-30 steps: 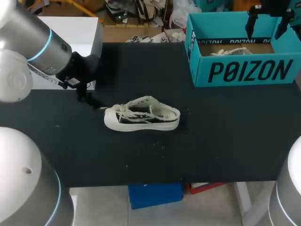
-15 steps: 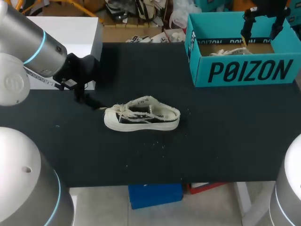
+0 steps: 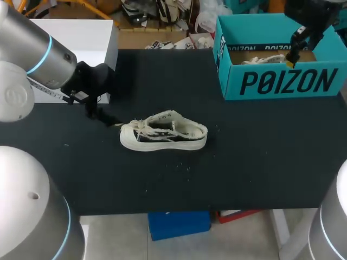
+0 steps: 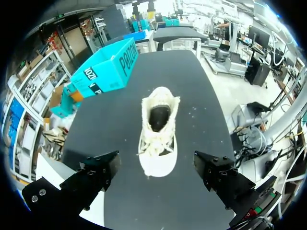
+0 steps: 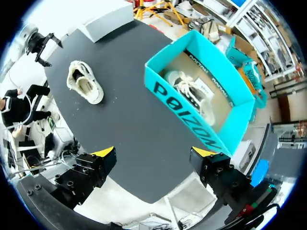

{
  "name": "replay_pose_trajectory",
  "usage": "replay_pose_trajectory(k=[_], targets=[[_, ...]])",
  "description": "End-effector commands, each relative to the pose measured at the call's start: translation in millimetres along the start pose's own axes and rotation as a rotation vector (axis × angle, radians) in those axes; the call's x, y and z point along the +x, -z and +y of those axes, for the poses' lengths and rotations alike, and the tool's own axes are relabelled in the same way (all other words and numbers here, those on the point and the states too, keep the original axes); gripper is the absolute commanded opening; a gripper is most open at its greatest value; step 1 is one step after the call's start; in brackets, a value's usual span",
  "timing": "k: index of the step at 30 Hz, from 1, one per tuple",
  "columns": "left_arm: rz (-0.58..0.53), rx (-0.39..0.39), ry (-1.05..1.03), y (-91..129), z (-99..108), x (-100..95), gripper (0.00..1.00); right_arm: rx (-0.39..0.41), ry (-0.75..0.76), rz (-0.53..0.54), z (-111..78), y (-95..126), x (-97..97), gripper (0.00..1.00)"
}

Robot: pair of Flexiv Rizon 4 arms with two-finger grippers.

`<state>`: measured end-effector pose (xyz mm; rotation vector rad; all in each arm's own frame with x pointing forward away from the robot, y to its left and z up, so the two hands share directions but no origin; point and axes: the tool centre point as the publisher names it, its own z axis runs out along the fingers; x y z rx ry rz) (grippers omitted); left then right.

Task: Take the shoe out of the shoebox, open the shoe tongue, remove and reinsert the insole, then place the shoe into the shoebox

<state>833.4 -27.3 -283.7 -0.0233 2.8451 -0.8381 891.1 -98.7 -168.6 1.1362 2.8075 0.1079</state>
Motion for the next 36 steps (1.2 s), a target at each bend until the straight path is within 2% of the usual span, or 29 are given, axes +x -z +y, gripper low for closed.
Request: replay_pose_trajectory(k=[1,13,15,17,21,25,31,32,36], targets=[[-0.003,0.004,-0.003,-1,1,0.6,1.0,-0.121,0.879,0.1,5.5,-4,31.9,1.0],[-0.003,0.004,-0.003,-1,1,0.6,1.0,-0.121,0.879,0.1,5.5,-4,31.9,1.0],[-0.003,0.004,-0.003,-1,1,0.6,1.0,-0.235,0.879,0.103,4.5,-9,41.8,1.0],[-0.003,0.004,-0.003,-1,1,0.6,1.0,-0.259,0.888,0.109,4.3,-16,47.7,1.0],[-0.003,0.004,-0.003,-1,1,0.6,1.0,-0.339,0.889,0.118,16.7,-32,63.4,1.0],[-0.003,0.004,-0.003,-1,1,0.6,1.0,-0.388,0.898,0.109,33.5,-48,79.0,1.0],[-0.003,0.004,-0.003,-1,1,0.6,1.0,-0.449,0.926,0.127,60.4,-66,117.4,1.0],[-0.003,0.004,-0.003,-1,1,0.6,1.0,-0.434,0.946,0.145,65.2,-68,124.5,1.0],[-0.003,0.004,-0.003,-1,1,0.6,1.0,-0.434,0.946,0.145,65.2,-68,124.5,1.0]])
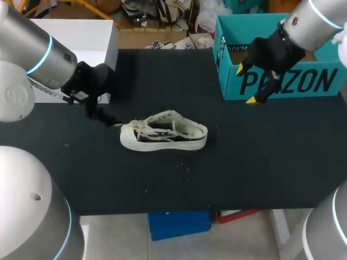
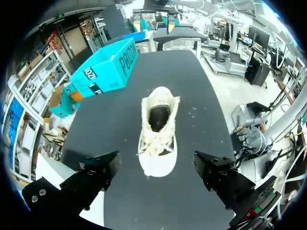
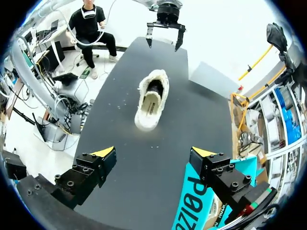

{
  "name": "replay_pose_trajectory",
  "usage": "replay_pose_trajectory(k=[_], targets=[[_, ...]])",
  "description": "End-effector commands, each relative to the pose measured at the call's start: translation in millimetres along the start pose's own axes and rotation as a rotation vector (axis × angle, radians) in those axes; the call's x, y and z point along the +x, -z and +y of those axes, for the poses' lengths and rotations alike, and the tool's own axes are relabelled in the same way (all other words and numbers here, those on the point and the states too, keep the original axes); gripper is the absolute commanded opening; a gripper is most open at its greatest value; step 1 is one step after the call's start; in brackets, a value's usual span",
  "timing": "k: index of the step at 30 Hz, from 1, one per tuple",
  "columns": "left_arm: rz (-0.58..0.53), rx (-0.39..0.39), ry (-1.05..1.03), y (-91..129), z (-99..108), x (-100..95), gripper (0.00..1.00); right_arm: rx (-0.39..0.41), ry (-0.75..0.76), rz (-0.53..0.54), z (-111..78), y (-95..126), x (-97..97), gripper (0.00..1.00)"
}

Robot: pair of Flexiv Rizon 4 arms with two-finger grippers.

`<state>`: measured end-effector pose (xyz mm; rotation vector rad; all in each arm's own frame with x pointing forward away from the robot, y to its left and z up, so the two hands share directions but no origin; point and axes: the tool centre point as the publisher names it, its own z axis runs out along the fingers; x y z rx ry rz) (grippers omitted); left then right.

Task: Take the shoe out of the shoebox, open the shoe tongue, remove and reinsert the insole, then place the shoe into the shoebox

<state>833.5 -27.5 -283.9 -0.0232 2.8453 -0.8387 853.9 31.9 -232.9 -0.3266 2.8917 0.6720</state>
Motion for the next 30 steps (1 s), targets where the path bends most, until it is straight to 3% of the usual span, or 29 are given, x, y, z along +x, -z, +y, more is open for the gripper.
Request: replay_pose_trajectory(k=[1,10,11,18,30], targets=[[-0.004,0.004,-0.003,0,2,0.7,1.0,0.003,-0.002,0.0,1.3,-7,-1.8,1.0],[-0.004,0.004,-0.003,0,2,0.7,1.0,0.003,-0.002,0.0,1.3,-7,-1.8,1.0],[-0.004,0.004,-0.003,0,2,0.7,1.0,-0.037,-0.021,-0.013,-1.5,-9,-1.3,1.0],[-0.004,0.004,-0.003,0,2,0.7,1.0,-0.215,-0.096,-0.068,9.3,-48,6.1,1.0],[-0.004,0.004,-0.003,0,2,0.7,1.0,-0.325,-0.164,-0.076,29.0,-96,16.1,1.0]])
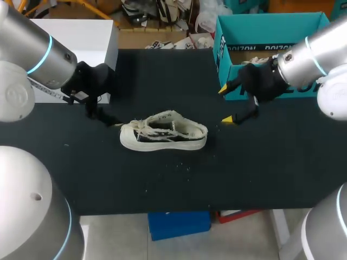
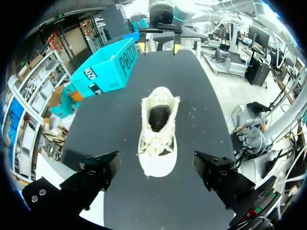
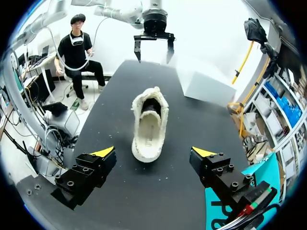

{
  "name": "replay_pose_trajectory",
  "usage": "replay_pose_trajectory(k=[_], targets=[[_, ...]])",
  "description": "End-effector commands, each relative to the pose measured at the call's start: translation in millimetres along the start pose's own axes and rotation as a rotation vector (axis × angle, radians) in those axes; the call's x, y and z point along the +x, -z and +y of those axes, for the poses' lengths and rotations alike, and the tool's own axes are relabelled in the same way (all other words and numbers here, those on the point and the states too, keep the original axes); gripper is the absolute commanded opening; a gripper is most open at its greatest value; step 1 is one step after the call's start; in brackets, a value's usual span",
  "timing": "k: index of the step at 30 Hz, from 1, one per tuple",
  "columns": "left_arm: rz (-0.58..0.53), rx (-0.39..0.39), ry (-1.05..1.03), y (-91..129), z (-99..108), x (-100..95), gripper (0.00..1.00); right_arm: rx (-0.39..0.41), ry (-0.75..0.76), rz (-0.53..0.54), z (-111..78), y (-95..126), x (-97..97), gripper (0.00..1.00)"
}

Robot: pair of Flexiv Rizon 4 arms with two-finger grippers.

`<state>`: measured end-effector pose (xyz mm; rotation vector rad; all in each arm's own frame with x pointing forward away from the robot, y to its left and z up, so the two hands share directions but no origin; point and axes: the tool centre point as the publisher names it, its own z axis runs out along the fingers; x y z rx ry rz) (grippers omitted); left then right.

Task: Take the shoe out of the shoebox, open the shoe tongue, remove and reinsert the insole, then place the shoe into the shoebox

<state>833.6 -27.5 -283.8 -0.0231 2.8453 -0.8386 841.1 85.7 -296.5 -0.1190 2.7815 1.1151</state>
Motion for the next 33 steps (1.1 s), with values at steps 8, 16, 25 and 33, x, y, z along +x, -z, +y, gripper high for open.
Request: replay_pose_trajectory(k=[8,16,25,33], targets=[[-0.004,0.004,-0.003,0,2,0.7,1.0,-0.078,-0.049,-0.029,1.2,-44,10.5,1.0],[-0.004,0.004,-0.003,0,2,0.7,1.0,-0.117,-0.079,-0.013,-1.1,-74,14.3,1.0],[-0.004,0.004,-0.003,0,2,0.7,1.0,-0.129,-0.105,0.007,-11.4,-92,12.8,1.0],[-0.004,0.004,-0.003,0,2,0.7,1.0,-0.139,-0.128,0.014,-17.6,-106,11.0,1.0]])
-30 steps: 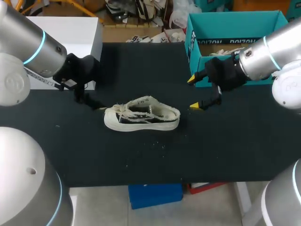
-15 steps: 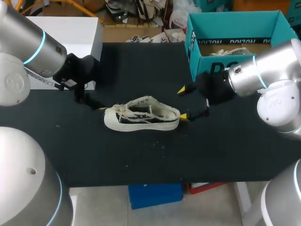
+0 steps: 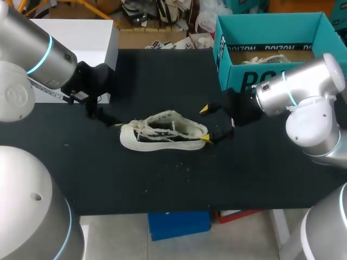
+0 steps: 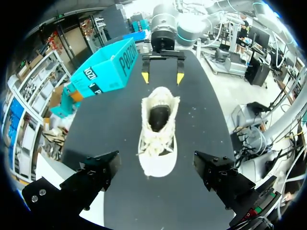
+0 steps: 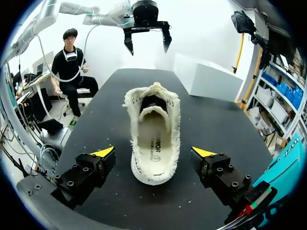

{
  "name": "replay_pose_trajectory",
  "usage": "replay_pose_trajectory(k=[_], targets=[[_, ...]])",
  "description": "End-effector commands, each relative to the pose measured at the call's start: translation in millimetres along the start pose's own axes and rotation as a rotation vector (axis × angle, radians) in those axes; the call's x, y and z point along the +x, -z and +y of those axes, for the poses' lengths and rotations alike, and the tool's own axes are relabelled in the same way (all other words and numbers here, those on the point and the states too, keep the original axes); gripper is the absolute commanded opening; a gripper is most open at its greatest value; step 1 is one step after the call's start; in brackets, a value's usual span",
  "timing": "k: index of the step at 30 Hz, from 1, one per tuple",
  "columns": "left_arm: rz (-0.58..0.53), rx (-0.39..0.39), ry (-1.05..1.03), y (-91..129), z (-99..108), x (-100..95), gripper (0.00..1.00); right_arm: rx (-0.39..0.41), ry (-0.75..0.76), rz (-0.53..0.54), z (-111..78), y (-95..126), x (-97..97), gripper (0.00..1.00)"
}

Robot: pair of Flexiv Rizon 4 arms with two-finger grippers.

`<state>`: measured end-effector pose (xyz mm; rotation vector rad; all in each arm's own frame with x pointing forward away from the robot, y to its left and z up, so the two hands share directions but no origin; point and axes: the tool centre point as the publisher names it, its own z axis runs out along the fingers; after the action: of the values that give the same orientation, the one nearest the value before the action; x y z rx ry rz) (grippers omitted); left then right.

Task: Take the shoe out of the shoebox, open the shoe tongue, remove and reinsert the insole, then place the shoe into the shoebox

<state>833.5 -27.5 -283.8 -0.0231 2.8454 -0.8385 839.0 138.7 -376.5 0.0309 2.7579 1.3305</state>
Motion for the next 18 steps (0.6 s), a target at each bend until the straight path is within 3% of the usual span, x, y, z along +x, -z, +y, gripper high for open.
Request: replay_pose_trajectory(k=[1,18], targets=[[-0.004,0.004,-0.003,-1,2,0.7,1.0,-0.01,-0.009,0.003,-4.3,-14,-3.7,1.0],[-0.004,0.004,-0.003,-1,2,0.7,1.0,-0.054,-0.028,0.024,-18.0,-42,-8.9,1.0]])
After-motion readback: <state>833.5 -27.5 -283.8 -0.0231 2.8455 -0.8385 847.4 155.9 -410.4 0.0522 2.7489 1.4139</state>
